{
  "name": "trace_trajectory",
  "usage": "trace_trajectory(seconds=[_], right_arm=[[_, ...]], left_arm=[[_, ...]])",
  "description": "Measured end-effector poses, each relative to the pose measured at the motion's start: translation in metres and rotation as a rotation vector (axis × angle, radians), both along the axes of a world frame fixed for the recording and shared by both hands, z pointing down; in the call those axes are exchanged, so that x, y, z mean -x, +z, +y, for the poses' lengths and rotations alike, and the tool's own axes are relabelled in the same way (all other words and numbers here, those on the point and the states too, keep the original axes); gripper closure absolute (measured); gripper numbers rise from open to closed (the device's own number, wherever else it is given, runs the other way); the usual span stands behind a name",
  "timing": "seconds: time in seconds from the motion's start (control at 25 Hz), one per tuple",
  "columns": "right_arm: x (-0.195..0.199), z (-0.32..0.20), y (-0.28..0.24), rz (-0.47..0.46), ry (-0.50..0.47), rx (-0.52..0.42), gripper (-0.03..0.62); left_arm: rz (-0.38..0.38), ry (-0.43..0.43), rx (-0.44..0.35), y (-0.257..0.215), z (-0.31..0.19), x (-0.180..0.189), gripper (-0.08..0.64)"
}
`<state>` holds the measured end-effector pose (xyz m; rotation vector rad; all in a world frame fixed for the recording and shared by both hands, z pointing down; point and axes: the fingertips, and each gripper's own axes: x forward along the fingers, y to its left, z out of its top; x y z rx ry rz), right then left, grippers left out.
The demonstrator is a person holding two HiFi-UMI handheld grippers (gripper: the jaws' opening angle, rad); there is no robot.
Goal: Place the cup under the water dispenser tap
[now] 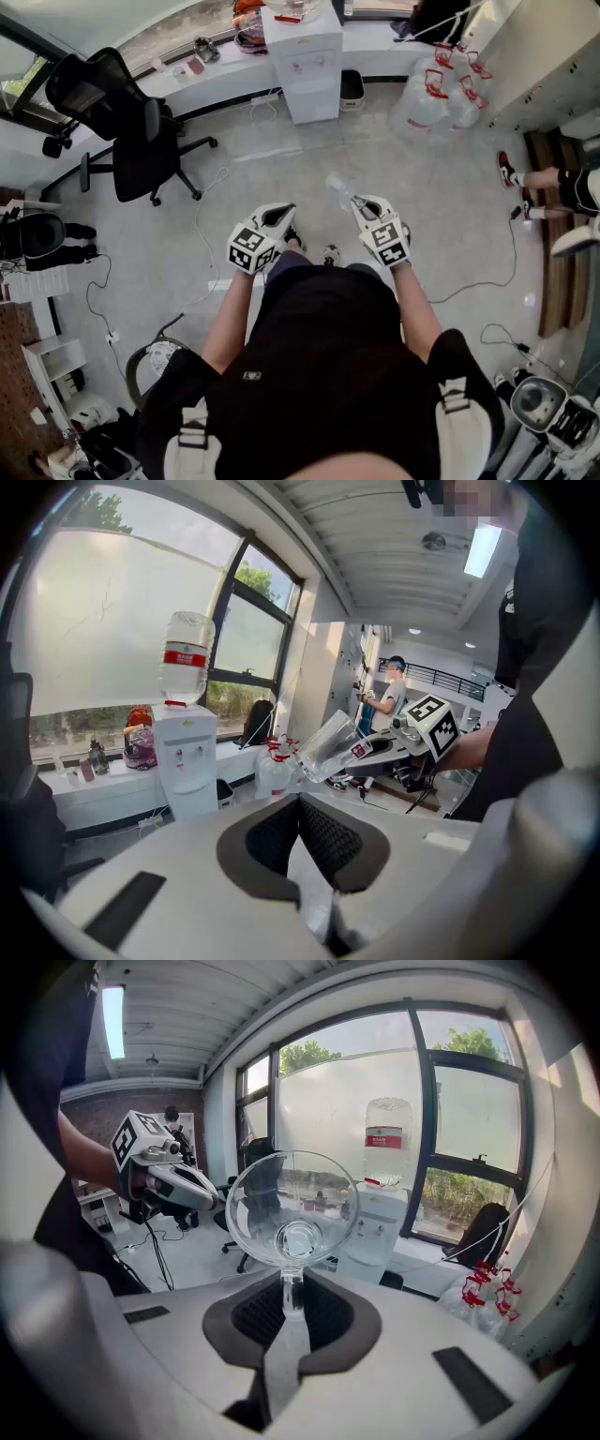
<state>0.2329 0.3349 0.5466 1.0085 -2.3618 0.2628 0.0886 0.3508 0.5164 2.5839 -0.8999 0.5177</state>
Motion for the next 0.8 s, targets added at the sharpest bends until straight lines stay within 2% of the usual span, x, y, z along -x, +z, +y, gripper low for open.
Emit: trace_trajectory(seconds=[0.44,0.8], right_arm=[[-0.001,-0.004,0.002,-0.012,0.007,0.008,0.575],[0.008,-0.015,0.011,-0.004,0.019,0.028,0.575]], left_arm=[[0.002,0.002,-0.002,0.001,-0.005,-0.002,0.561],[-0.004,-0.001,0.031,0.015,-0.013,0.013,0.561]])
